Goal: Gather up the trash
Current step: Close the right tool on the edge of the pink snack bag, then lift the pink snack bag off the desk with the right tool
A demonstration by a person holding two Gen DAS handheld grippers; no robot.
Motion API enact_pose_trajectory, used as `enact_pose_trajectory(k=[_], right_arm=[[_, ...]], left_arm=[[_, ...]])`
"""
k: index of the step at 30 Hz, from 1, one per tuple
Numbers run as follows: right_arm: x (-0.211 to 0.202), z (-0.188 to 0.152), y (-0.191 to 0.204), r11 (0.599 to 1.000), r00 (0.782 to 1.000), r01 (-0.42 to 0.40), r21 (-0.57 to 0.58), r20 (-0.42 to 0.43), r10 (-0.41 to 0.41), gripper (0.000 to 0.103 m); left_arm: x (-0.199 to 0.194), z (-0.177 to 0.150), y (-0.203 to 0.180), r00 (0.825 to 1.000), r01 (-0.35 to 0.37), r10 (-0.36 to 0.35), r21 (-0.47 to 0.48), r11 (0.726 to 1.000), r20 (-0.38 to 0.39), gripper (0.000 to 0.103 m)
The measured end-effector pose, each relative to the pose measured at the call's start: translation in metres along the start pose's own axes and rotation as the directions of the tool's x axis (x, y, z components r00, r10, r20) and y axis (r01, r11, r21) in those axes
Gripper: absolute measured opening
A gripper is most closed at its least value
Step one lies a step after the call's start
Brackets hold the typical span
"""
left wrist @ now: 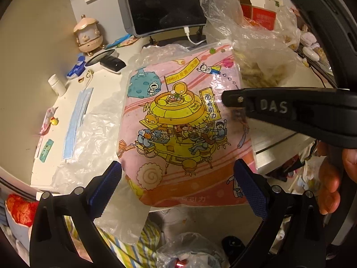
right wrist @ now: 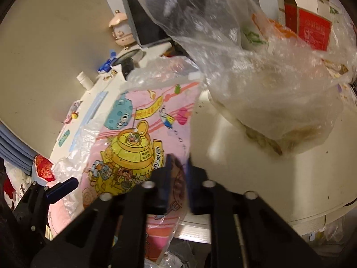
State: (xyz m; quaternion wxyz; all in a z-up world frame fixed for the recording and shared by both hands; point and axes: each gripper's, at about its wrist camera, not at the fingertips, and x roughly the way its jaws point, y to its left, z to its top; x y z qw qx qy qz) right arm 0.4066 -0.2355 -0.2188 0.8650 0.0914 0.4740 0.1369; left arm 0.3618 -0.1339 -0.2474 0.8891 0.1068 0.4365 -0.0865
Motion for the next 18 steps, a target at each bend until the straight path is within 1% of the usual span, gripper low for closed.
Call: enact_pose_trajectory(k=[1,4,10,18], right_arm=[[-0.004,0.0,0.001,1.0,1.0,-0.007,-0.006,0.009,0.007,0.006],[-0.014,0.0,0.005,1.0,0.999,-0.009,-0.019,0.035,0.009,0.005],[-0.041,-0.004,0.01,1.0,0.997,-0.01,-0.02,0.082,0.012,0.004],[-0.084,-0.023,0.024,0.999,0.99,-0.002,-0.037,0.14,0.007,0.004]], left_arm=[[-0.001,0.0,0.0,1.0,-0.003,0.003,0.0,1.0,0.002,0.097],[-0.007,-0.001,0.002,1.0,-0.008,0.008,-0.008,1.0,0.012,0.097],[-0.024,-0.009,0.004,0.999,-0.008,0.009,-0.005,1.0,0.037,0.097],[-0.052,-0.028,0.001,0.998,0.008,-0.007,-0.004,1.0,0.068,0.097]])
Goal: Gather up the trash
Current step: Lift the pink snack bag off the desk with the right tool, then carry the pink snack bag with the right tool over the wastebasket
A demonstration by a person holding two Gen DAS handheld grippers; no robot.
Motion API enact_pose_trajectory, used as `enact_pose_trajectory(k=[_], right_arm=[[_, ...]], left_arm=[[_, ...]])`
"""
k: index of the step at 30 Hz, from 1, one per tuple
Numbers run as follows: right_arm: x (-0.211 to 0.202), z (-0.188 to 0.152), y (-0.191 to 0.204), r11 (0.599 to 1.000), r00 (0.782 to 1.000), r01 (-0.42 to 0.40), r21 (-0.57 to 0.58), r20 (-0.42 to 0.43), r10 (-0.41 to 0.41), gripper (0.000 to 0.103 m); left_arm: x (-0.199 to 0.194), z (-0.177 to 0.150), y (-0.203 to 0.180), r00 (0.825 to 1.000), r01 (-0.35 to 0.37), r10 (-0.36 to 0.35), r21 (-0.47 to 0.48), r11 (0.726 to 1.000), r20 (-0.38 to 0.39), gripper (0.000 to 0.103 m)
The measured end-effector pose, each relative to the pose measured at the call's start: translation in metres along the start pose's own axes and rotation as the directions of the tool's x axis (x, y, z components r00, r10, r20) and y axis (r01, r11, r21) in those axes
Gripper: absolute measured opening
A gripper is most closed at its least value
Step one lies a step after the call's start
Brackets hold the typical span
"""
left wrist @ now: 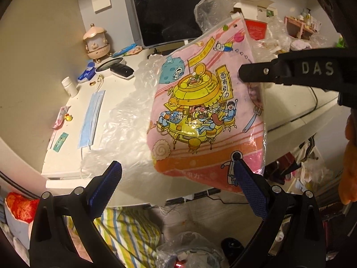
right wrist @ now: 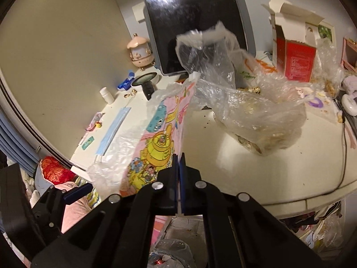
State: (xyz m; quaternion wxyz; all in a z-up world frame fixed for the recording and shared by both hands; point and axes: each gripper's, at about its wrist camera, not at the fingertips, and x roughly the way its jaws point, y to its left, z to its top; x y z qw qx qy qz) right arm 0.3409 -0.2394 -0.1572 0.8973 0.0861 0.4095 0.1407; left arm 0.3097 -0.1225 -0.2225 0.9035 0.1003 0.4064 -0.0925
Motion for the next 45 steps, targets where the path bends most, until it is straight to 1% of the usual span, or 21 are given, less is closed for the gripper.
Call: enact_pose_trajectory(k=[7,14,21,24,28,36,40,45], right_arm=[[-0.043,-0.018,0.005,1.0,0.999,0.017,0.003,0.043,-0.017,0.004],[-0.081,-0.047,0.014,1.0,0.997,0.027,0.012,0.07,-0.028,0.004],[-0.107,-0.081,0.032,1.0,0.997,0.025,0.001,0.067,-0.025,0.004],[-0.115,-0.098,0.041,1.0,0.998,0.024,-0.011,0.056,-0.023,0.004],[-0.115,-0.122,0.056,0.999,0.999,0.028,-0.036,0.023,-0.027,0.004],[-0.094,-0.173,0.084,0.999,0.996,0.022,-0.049,-0.086,-0.026,0.004],[-0.077,-0.196,0.093,0.998,0.989,0.011,-0.061,-0.147,-0.02,0.004],[-0.049,-0.222,0.102,0.996,0.972,-0.01,-0.092,-0.235,-0.012,0.004]], left_arm=[[-0.031,-0.024,-0.008,1.0,0.015,-0.015,0.016,1.0,0.022,0.097],[-0.06,-0.053,-0.013,0.999,0.027,-0.028,0.036,0.999,0.034,0.097],[-0.083,-0.088,-0.016,0.999,0.043,-0.044,0.043,0.998,0.029,0.097],[-0.09,-0.11,-0.015,0.999,0.049,-0.05,0.044,0.998,0.016,0.097],[-0.093,-0.137,-0.008,0.999,0.05,-0.05,0.034,0.998,-0.004,0.097],[-0.092,-0.199,0.014,0.995,0.05,-0.05,0.003,0.999,-0.084,0.097],[-0.086,-0.227,0.025,0.991,0.037,-0.039,-0.023,0.999,-0.128,0.097],[-0.073,-0.253,0.033,0.984,0.014,-0.024,-0.058,0.998,-0.174,0.097]])
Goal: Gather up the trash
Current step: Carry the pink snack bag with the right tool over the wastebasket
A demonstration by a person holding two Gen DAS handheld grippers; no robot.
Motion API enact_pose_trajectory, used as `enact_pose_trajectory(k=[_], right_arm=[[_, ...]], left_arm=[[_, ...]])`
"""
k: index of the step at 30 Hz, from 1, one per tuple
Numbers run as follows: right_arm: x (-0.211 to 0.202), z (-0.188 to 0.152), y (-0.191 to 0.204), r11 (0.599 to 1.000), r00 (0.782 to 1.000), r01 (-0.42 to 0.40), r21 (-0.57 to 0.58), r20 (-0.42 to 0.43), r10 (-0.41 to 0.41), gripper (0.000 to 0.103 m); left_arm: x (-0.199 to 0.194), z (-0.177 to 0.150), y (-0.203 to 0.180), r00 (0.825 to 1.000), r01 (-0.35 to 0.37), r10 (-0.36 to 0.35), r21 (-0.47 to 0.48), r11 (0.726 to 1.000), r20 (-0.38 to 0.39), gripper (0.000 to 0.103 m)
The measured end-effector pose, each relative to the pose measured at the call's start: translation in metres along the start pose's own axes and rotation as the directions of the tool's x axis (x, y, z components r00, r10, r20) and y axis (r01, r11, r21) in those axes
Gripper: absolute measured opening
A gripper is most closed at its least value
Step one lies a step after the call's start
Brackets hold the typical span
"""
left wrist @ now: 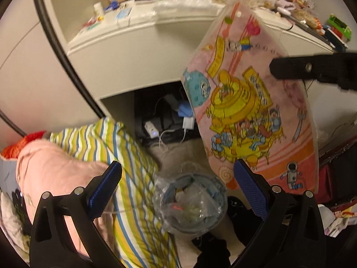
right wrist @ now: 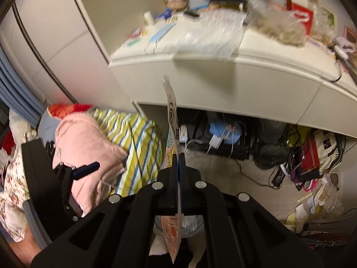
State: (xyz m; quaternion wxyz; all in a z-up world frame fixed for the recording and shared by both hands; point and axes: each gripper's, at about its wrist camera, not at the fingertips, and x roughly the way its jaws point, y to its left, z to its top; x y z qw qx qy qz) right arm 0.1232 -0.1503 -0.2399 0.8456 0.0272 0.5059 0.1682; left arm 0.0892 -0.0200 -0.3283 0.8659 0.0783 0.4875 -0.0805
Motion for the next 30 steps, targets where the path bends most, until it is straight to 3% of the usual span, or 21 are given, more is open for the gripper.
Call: enact_pose_trajectory(k=[10,21,30], right_arm=[[0.08,-0.038,0.014,0.995,0.981,-0.062,-0.073,-0.189,0.047,0.004],[0.179,-0.088,0.013,0.984,0.926,-0.135,-0.117,-0.368,0.083,0.004],[0.255,-0.119,-0.01,0.982,0.889,-0.143,-0.119,-0.451,0.075,0.004]], left_arm=[[0.048,-0.051,0.01,0.991,-0.043,0.036,-0.045,0.998,-0.131,0.097],[0.112,-0.115,-0.001,0.968,-0.048,0.037,-0.039,0.998,-0.247,0.097],[0.175,-0.155,-0.007,0.952,-0.021,-0.014,-0.112,0.993,-0.306,0.097]])
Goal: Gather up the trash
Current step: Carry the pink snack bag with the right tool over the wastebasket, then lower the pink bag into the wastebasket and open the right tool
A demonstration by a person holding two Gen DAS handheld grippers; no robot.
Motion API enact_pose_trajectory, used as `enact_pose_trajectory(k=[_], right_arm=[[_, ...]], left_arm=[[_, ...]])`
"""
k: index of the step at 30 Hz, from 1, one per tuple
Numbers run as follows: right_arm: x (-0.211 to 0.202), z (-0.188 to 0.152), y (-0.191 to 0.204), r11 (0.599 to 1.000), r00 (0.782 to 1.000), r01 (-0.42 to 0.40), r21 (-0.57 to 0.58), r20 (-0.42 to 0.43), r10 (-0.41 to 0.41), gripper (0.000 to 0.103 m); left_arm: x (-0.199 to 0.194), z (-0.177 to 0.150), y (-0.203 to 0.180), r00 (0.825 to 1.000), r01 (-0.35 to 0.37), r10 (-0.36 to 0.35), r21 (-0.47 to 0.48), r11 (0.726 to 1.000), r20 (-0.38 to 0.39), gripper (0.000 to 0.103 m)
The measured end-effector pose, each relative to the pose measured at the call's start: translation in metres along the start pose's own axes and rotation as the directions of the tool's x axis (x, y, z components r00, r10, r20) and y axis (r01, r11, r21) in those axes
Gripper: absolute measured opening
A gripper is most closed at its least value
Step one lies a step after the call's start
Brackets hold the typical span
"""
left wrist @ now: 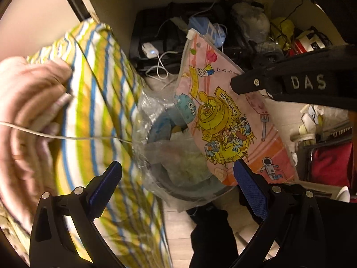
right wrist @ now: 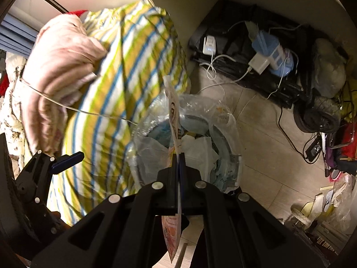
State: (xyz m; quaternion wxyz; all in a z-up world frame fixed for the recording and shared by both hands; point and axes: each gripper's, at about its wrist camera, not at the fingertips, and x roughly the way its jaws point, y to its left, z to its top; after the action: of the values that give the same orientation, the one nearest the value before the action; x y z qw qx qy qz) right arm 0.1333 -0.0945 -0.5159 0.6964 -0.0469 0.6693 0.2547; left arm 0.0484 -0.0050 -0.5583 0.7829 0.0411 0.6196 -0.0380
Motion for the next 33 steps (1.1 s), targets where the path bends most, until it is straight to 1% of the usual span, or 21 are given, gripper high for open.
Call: enact_pose_trajectory(k=[3,6,10,14,19,22,27,33], right_arm=[[0.025,-0.003,-0.005,1.0,0.999,-0.006,-0.021,-0.031,0.006,0.004],[0.055,-0.007,-0.009,0.999,0.998,-0.002,-0.054,-0.063,-0.002,0.004],[0.091,-0.007,-0.014,0.997,0.996,-0.002,-0.08,-0.087,-0.005,0.004],[0.119,-0.005,-0.02,0.997,0.995,-0.002,-0.083,-0.104,-0.007,0.004],[0.147,-0.006,-0.025,0.996,0.991,0.0,-0.087,-0.131,-0.012,0.004],[0.163,-0.012,-0.026,0.994,0.988,0.006,-0.106,-0.152,-0.022,0.004],[0.182,-0.017,-0.032,0.994,0.985,0.01,-0.107,-0.172,-0.028,0.004],[0.203,-0.019,-0.036,0.991,0.983,0.012,-0.131,-0.182,-0.036,0.004]], left_arm=[[0.024,0.0,0.003,1.0,0.013,-0.013,-0.018,1.0,-0.004,0.097],[0.049,-0.002,0.004,1.0,0.007,-0.008,-0.023,1.0,-0.024,0.097],[0.077,-0.007,0.009,0.999,0.004,-0.005,-0.039,0.999,-0.041,0.097],[0.103,-0.015,0.013,0.998,-0.005,0.001,-0.064,0.998,-0.062,0.097],[0.125,-0.024,0.012,0.997,0.002,-0.009,-0.087,0.996,-0.071,0.097],[0.133,-0.025,0.012,0.997,0.017,-0.024,-0.101,0.995,-0.067,0.097],[0.148,-0.023,0.01,0.997,0.041,-0.048,-0.115,0.993,-0.064,0.097],[0.166,-0.021,0.006,0.997,0.044,-0.051,-0.118,0.992,-0.061,0.097]])
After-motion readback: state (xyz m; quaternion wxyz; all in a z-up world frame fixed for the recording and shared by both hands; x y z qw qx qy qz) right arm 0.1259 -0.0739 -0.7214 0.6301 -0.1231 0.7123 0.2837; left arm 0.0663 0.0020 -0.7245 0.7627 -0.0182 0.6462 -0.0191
